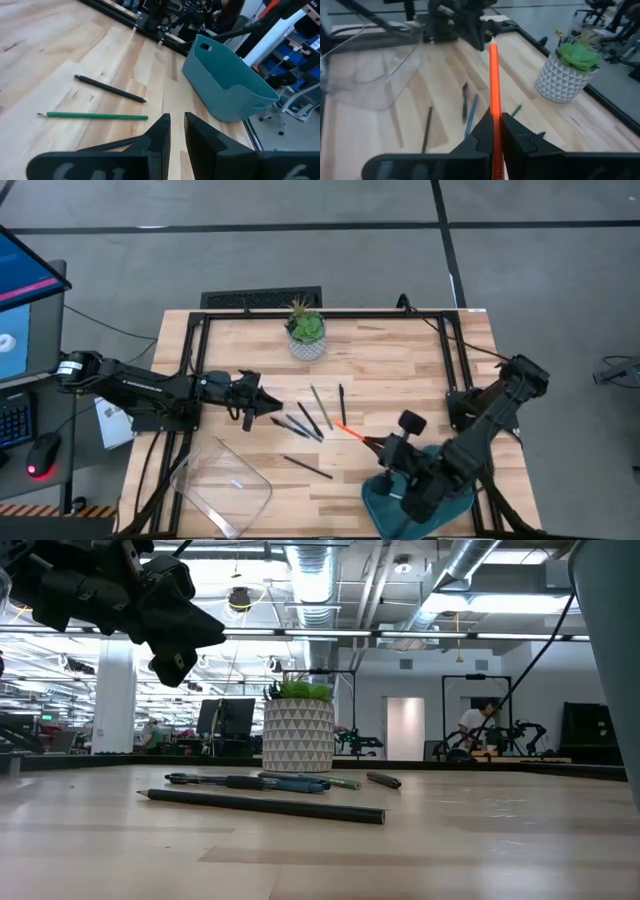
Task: Sort pens & pencils
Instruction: Put the orange pencil into the blue bin
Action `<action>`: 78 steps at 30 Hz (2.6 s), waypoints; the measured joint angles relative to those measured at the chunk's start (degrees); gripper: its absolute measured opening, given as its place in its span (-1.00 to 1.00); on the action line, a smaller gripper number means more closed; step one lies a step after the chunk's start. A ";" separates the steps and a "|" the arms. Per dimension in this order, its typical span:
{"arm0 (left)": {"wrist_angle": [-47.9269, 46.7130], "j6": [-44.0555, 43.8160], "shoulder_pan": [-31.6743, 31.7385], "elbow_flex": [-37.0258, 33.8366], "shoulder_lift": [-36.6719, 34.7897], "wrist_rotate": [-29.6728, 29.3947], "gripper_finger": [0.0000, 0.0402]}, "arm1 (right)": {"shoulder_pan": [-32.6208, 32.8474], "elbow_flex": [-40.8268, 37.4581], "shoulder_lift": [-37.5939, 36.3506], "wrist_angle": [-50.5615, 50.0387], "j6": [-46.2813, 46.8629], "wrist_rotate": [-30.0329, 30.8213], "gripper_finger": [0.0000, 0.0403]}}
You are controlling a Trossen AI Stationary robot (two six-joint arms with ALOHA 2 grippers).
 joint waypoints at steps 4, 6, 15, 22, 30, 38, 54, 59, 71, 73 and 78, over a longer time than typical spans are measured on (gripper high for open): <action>0.71 2.07 0.00 0.00 0.00 -3.02 -0.77 | 2.74 -0.02 -0.70 -5.35 5.84 0.30 -0.79; 1.46 3.30 0.02 -0.02 0.00 -4.20 -0.77 | 3.62 -0.02 -0.74 -8.01 9.20 0.50 -0.79; 9.74 10.16 0.10 -0.02 0.00 -4.74 -0.77 | 4.25 -0.02 -0.74 -21.24 22.29 1.95 -0.79; 14.14 18.25 1.62 -0.02 0.00 -11.33 -0.77 | -0.18 -0.07 -0.74 -34.03 32.22 2.88 -0.79; 13.56 23.73 7.70 0.00 0.00 -10.55 -0.77 | -4.36 -0.07 -1.07 -33.39 30.59 2.86 -0.79; 12.07 25.54 15.03 0.00 0.00 -4.03 -0.77 | -5.35 -0.07 -1.47 -33.60 30.87 2.93 -0.79; 4.19 22.96 16.26 0.04 -0.01 -3.99 -0.77 | -4.78 -0.07 -1.47 -33.08 31.57 2.56 -0.79; 0.59 17.92 16.14 0.04 -0.01 -2.69 -0.77 | -2.39 -0.07 -1.44 -33.10 29.76 1.18 -0.79; 1.22 8.96 9.66 0.04 0.00 6.22 -0.77 | 8.32 -0.09 -1.25 -23.08 23.29 0.96 -0.79; 2.25 7.59 8.00 0.04 0.00 6.26 -0.77 | 10.27 -0.22 -1.25 -20.18 21.06 0.82 -0.79; 3.90 7.96 3.83 0.04 0.00 6.31 -0.77 | 14.84 -1.43 -1.20 -14.79 15.59 -2.20 -0.79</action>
